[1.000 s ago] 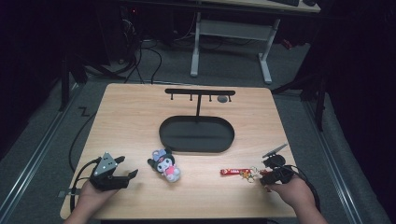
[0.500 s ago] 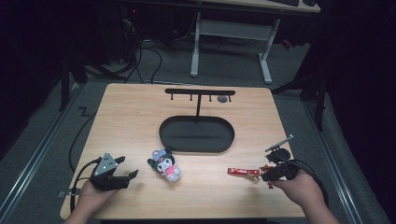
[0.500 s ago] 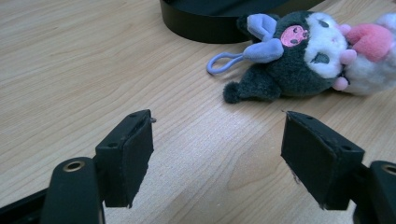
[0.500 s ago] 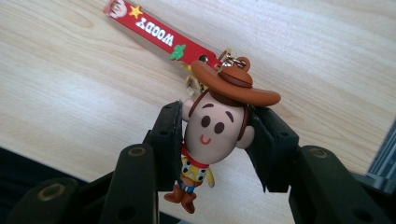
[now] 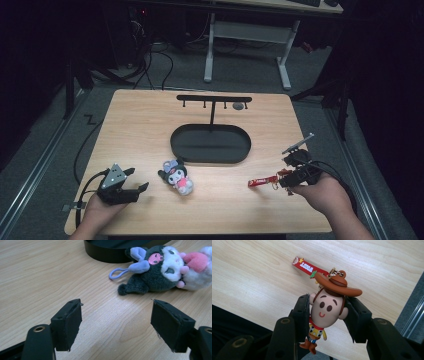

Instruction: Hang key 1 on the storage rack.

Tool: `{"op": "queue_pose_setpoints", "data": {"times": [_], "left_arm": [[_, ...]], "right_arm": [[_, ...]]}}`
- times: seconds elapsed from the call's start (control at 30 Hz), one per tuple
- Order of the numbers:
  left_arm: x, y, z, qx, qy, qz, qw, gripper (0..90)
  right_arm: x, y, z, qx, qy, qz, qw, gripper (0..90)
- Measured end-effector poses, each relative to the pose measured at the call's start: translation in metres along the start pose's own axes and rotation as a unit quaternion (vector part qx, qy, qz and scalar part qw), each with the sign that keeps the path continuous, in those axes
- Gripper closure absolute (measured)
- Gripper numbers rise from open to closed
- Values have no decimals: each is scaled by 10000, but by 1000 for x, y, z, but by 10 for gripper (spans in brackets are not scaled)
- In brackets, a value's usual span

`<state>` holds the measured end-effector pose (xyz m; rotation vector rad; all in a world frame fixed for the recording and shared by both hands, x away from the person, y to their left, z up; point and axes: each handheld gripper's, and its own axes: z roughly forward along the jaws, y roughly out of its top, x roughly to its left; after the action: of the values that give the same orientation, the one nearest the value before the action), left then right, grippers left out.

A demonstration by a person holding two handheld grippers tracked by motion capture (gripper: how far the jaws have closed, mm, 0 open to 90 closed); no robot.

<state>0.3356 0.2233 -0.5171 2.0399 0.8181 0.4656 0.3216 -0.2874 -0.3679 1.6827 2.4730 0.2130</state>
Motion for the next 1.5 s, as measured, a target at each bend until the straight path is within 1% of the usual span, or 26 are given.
{"op": "queue_pose_setpoints", "data": {"times": [0.03, 0.1, 0.13, 0.23, 0.27, 0.4, 0.57, 0.63, 0.67, 0.7, 0.87, 0.97, 1.03, 1.1, 1.17, 1.3, 1.33, 1.37, 1.4, 1.5], "left_arm": [[0, 0, 0, -9, -6, -14, 10000, 251], [0, 0, 0, -8, 0, -21, 10000, 251], [0, 0, 0, -7, -1, -22, 10000, 251], [1, 0, 0, -10, 3, -24, 10000, 251], [1, 0, 0, 7, -13, -26, 10000, 250], [0, 0, 1, 19, -27, -18, 10000, 250], [1, 0, 0, -15, -4, -37, 10000, 250], [1, 0, 0, -18, -5, -37, 10000, 250], [1, 0, 0, -17, -6, -35, 10000, 250], [1, 0, 0, -17, -6, -35, 10000, 249], [0, 0, 0, -23, -21, -26, 10000, 249], [1, 0, 0, -21, -20, -29, 10000, 249], [1, 0, 0, -22, -27, -31, 10000, 249], [0, 0, 0, -23, -29, -31, 10000, 249], [0, 0, 0, -23, -32, -28, 10000, 249], [0, 0, 0, -20, -34, -24, 10000, 249], [1, 0, 0, -17, -36, -23, 10000, 249], [1, 0, 0, -16, -40, -23, 10000, 249], [1, 0, 0, -17, -45, -26, 10000, 249], [1, 0, 1, 30, -59, -2, 10000, 248]], "right_arm": [[1, 3, -5, -48, -2, -24, 10000, 576], [3, 6, -10, -64, 51, 8, 10000, 576], [3, 7, -12, -67, 45, -19, 10000, 577], [5, 11, -16, -77, 1, -58, 10000, 576], [6, 15, -21, -85, -34, -94, 9999, 577], [6, 20, -26, -75, -50, -117, 9999, 577], [8, 30, -36, -140, -128, -214, 9996, 576], [9, 32, -38, -151, -135, -176, 9996, 577], [9, 36, -41, -191, -185, -235, 9994, 577], [9, 36, -41, -191, -185, -235, 9994, 577], [12, 47, -46, -283, -211, -276, 9990, 577], [15, 55, -47, -307, -272, -312, 9987, 577], [16, 58, -48, -313, -240, -319, 9987, 576], [17, 63, -49, -341, -281, -360, 9984, 577], [18, 67, -50, -362, -253, -385, 9983, 577], [20, 77, -52, -459, -255, -456, 9976, 577], [21, 79, -52, -456, -256, -456, 9976, 576], [22, 82, -52, -468, -271, -390, 9978, 576], [22, 84, -52, -488, -281, -451, 9974, 577], [23, 92, -51, -510, -253, -477, 9972, 577]]}}
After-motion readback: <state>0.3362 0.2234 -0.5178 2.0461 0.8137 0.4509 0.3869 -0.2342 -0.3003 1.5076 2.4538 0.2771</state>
